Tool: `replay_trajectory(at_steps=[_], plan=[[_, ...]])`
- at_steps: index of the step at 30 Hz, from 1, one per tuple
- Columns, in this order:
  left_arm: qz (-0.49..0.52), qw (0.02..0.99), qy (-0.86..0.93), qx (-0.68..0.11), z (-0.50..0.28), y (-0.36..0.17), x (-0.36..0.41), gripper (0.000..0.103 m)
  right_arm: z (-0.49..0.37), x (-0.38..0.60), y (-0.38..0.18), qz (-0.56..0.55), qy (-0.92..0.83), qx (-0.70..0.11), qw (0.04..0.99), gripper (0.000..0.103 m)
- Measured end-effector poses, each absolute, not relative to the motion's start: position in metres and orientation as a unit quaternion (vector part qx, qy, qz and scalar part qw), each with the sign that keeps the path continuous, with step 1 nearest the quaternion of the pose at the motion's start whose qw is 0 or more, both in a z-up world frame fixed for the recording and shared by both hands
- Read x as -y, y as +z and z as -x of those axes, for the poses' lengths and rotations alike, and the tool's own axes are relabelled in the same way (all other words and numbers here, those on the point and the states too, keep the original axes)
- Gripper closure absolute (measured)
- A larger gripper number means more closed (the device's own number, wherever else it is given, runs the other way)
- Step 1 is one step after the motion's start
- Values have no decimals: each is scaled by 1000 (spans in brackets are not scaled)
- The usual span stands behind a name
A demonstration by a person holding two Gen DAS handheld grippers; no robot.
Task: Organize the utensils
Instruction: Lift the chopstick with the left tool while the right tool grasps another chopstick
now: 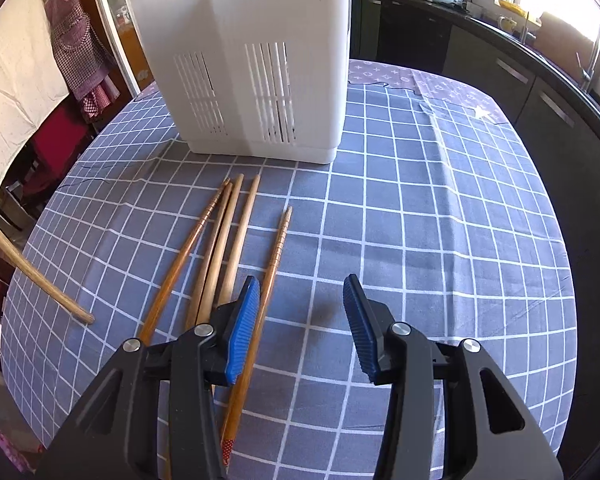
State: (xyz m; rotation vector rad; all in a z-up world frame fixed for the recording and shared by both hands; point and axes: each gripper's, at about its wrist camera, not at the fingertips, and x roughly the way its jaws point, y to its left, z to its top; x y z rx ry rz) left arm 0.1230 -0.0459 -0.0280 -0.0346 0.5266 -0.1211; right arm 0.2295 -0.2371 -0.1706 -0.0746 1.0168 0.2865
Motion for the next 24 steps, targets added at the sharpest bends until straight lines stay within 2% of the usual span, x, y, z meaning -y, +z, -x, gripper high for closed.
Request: replay_trajectory(at_steps=[7, 9, 11, 17, 24], plan=[[11, 964, -56, -261, -122, -28, 45, 97, -229, 223, -174, 56, 144, -489, 859, 72], [10, 963, -56, -262, -122, -29, 45, 97, -231, 224, -174, 55, 142, -489, 859, 85], [9, 963, -56, -262, -122, -28, 45, 97, -233, 224, -175, 51, 146, -491, 857, 94], [4, 963, -55, -264, -124, -28, 47, 96, -233, 228, -165, 30, 168, -485, 858, 96], [1, 962, -54, -266, -125, -27, 47, 96, -204, 259, -88, -24, 186, -388, 902, 96]])
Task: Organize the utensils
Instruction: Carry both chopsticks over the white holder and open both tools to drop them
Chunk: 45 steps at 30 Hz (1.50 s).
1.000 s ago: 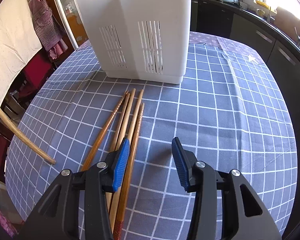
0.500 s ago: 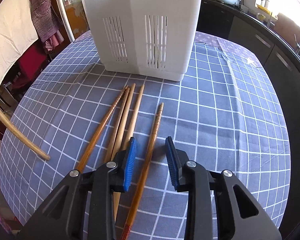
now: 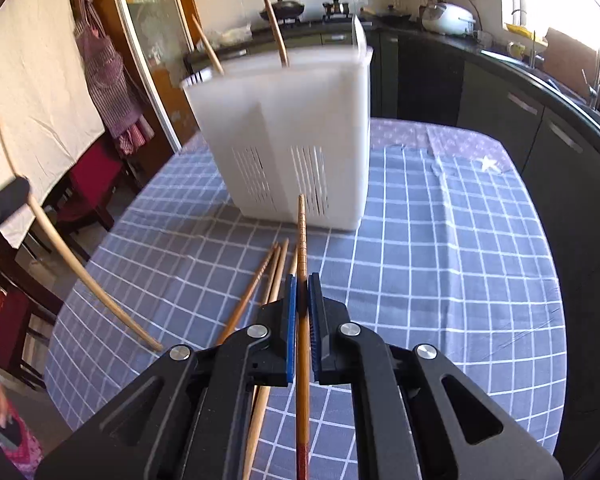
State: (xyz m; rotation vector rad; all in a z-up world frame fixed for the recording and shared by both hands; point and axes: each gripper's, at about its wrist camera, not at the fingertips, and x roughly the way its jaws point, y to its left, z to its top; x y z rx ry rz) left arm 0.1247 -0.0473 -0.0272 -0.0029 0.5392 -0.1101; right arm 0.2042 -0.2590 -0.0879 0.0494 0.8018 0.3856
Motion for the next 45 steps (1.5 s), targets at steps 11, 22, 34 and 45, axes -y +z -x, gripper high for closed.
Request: replay_trajectory(at_steps=[11, 22, 34, 45], plan=[[-7, 962, -55, -266, -123, -27, 52, 96, -143, 287, -32, -19, 178, -291, 940, 96], [-13, 962, -57, -266, -125, -20, 53, 97, -136, 294, -34, -36, 180, -294, 938, 96], [-15, 962, -94, -256, -141, 23, 52, 97, -156, 289, 12, -32, 213, -266, 940, 96], [-1, 978, -126, -166, -177, 118, 62, 97, -185, 290, 132, -54, 240, -136, 960, 96]])
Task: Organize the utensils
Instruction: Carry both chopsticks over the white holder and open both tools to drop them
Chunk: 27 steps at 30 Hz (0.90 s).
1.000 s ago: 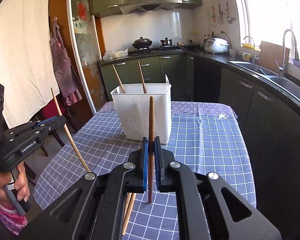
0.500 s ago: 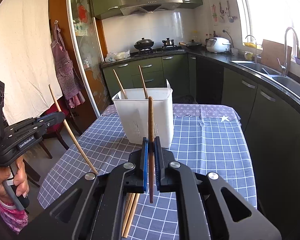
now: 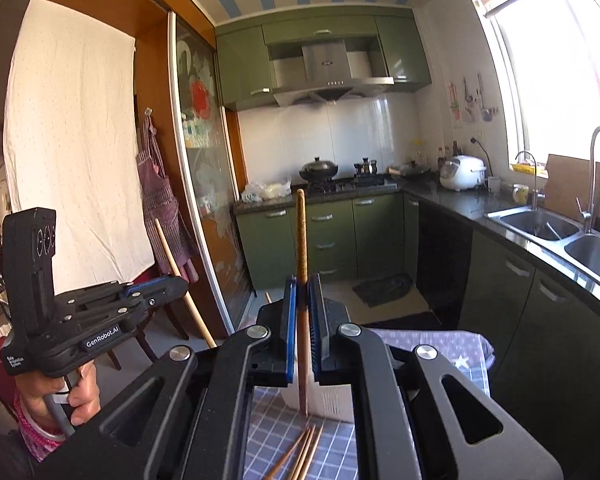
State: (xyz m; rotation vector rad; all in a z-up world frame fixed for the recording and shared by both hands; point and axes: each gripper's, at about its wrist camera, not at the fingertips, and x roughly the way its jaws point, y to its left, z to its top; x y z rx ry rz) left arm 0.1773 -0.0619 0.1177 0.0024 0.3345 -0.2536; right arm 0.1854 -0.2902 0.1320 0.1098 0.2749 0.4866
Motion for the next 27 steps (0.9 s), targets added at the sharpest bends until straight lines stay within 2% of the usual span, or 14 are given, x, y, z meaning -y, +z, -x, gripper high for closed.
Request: replay_trajectory(at_steps=[3, 6, 11, 18, 20, 21, 22, 25, 27], plan=[[7, 983, -121, -141, -197, 133, 68, 97, -210, 285, 148, -49, 217, -112, 969, 96], [13, 984, -115, -138, -221, 131, 75, 97, -242, 276, 147, -43, 202, -122, 971, 96], [15, 980, -94, -176, -263, 98, 81, 97, -295, 261, 109, -39, 189, -176, 965, 96], [12, 967, -83, -241, -288, 52, 80, 96, -324, 256, 57, -41, 189, -234, 953, 96], [11, 966, -82, -246, -289, 47, 81, 84, -324, 256, 53, -43, 194, -239, 950, 95], [10, 966, -80, -246, -287, 47, 81, 72, -321, 256, 51, -43, 195, -238, 950, 92], [9, 966, -79, -244, -284, 46, 81, 68, -318, 256, 52, -42, 196, -236, 951, 91], [3, 967, -82, -242, -275, 48, 82, 68, -302, 259, 57, -43, 202, -227, 952, 91], [4, 966, -84, -244, -266, 51, 81, 68, -285, 263, 62, -46, 206, -218, 953, 86]])
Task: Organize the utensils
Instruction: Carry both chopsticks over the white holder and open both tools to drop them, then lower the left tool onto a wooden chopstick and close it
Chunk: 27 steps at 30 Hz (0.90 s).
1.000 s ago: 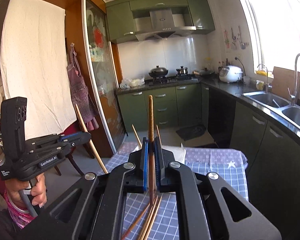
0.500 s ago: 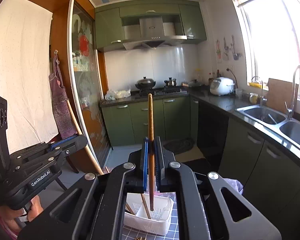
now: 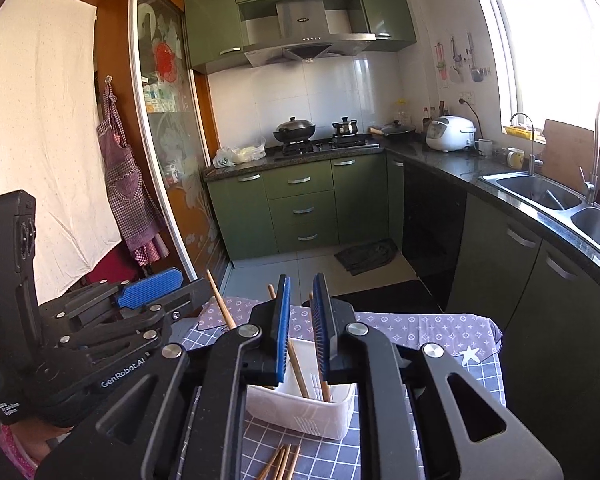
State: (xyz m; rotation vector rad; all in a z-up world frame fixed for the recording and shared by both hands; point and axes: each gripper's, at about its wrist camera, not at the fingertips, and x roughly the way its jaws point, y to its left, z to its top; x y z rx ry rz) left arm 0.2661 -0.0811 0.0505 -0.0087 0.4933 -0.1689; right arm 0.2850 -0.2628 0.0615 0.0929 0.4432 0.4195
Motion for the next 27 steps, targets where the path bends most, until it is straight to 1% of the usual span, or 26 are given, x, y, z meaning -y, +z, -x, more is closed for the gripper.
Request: replay_trajectory(at_steps=[3, 4, 6, 7, 11, 13, 14, 17, 20, 22, 23, 25, 27], plan=[[5, 963, -85, -258, -249, 49, 77, 68, -252, 272, 62, -47, 205, -207, 956, 85], [5, 960, -84, -267, -244, 46, 77, 66, -242, 276, 60, -47, 203, -208, 956, 84], [3, 952, -84, -294, -233, 34, 76, 62, -224, 285, 46, -48, 195, -221, 954, 75], [1, 946, -84, -312, -228, 25, 77, 61, -216, 289, 37, -46, 189, -230, 954, 75], [4, 918, -96, -385, -213, -21, 81, 61, -195, 302, -18, -38, 150, -283, 947, 75], [7, 903, -102, -416, -209, -44, 86, 61, -190, 309, -51, -41, 136, -320, 937, 71], [9, 895, -104, -433, -209, -55, 89, 61, -189, 312, -67, -50, 133, -338, 930, 69], [15, 873, -102, -476, -211, -84, 96, 61, -186, 323, -108, -78, 129, -385, 911, 69], [10, 857, -93, -507, -217, -106, 104, 61, -180, 334, -134, -102, 128, -406, 899, 69], [-1, 855, -77, -513, -222, -115, 109, 65, -177, 338, -141, -112, 130, -413, 895, 69], [-5, 854, -71, -516, -223, -119, 109, 66, -176, 341, -144, -115, 131, -414, 894, 67], [-10, 848, -63, -525, -226, -128, 110, 74, -174, 346, -145, -120, 134, -415, 892, 66], [-9, 841, -62, -537, -229, -134, 111, 75, -176, 350, -143, -124, 136, -413, 892, 66]])
